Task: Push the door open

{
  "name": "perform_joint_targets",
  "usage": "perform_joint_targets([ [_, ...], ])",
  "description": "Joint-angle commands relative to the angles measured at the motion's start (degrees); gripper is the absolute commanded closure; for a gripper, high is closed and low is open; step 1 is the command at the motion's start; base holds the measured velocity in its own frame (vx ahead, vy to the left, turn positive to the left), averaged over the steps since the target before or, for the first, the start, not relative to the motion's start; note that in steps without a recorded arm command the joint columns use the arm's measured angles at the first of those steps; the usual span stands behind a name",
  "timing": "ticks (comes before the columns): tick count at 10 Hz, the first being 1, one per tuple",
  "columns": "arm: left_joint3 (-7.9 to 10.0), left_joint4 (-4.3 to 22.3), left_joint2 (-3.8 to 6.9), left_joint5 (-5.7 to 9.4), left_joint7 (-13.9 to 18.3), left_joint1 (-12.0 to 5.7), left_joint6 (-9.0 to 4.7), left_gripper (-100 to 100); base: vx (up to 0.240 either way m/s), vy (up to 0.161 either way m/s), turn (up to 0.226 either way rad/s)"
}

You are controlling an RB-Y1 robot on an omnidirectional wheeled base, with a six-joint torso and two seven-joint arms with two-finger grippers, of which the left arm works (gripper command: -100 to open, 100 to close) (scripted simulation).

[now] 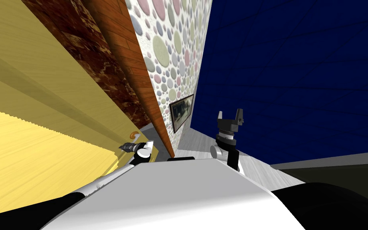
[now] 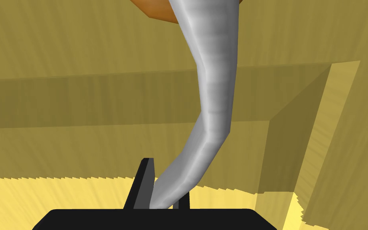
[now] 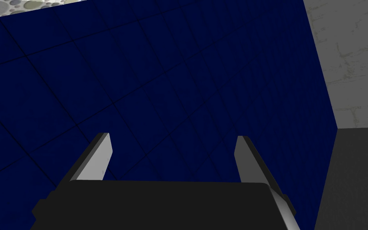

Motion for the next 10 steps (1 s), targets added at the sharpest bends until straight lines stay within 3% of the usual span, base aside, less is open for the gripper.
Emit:
perform_joint_targets([
  [1,0.55,-0.6,0.38,0.31,-0.2,0.02,-0.72,100,-0.02,0.046,-0.099],
  [10,1.11,-0.7,0.54,0.67,-0.3,-0.11,-1.34,100,-0.003,0.013,-0.014],
])
